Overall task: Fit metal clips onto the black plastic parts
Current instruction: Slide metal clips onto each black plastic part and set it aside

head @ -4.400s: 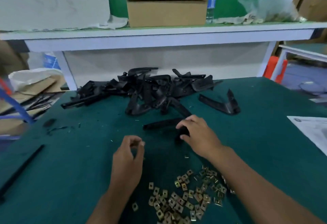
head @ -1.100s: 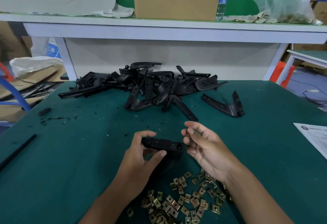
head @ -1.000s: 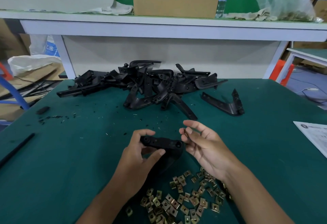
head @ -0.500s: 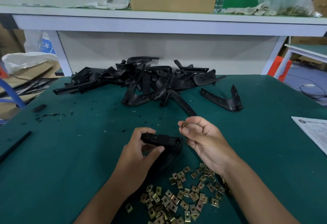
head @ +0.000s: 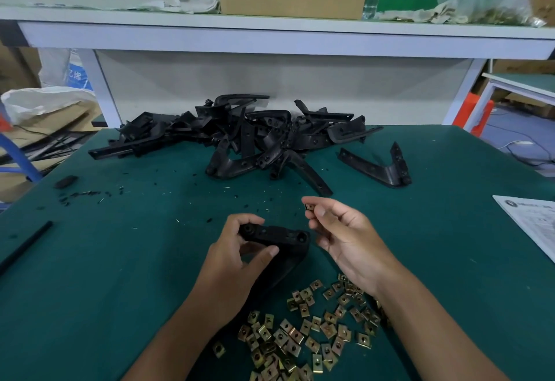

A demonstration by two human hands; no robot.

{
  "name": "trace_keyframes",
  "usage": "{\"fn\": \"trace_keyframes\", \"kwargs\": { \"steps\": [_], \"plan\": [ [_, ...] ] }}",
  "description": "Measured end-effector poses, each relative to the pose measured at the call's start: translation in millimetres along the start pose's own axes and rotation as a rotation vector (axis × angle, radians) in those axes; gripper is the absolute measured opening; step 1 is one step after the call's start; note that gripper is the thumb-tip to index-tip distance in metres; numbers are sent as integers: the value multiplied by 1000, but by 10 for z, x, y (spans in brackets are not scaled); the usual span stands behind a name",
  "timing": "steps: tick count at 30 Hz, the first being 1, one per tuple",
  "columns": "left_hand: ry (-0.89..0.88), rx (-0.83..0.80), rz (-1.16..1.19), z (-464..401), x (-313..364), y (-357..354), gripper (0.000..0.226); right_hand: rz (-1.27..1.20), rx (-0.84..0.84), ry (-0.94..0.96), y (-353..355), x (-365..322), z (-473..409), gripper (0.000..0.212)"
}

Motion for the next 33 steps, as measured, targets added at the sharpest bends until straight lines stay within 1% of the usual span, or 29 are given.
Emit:
{"fn": "trace_keyframes", "kwargs": {
  "steps": [6,9,10,11,13,14,18,22,26,29,33],
  "plan": [
    [2,-6,18,-3,-19,-2,40,3,-7,28,-19,-5,-13,19],
    [-3,-8,14,-9,-21,-9,40,-9,0,10,20,14,-24,35],
    [-5,-11,13,-9,-18,-11,41,-18,5,0,36,25,-33,37],
    [-6,-14,16,-9,-16,-13,41,-31,8,-10,38,25,-35,35],
    [-5,-23,26,-7,-8,-20,42,-53,10,-24,34,22,-43,21],
    [-5,-30,30,-2,-4,-25,42,-52,7,-18,31,14,-44,18],
    [-28,-81,32,34,33,-76,43,51,-19,66,-13,-20,-15,21],
    [-74,-115,20,85,86,-132,45,158,-7,134,-49,-34,20,31],
    [-115,-157,-28,140,117,-205,45,222,-46,149,-132,-47,73,20],
    [-130,-152,-35,137,126,-205,43,263,-85,112,-179,-7,107,21],
    [-140,-149,-45,138,118,-200,42,298,-38,125,-151,-31,111,20]
  ]
}}
Point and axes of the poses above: each hand's wrist, its own z-axis away from the middle knuckle, its own y-axis out of the back of the hand, x = y × z, the point moved 10 cm from there along -z, towards the middle knuckle, and after that the axes turned 13 degrees about x, right-handed, at the moved point
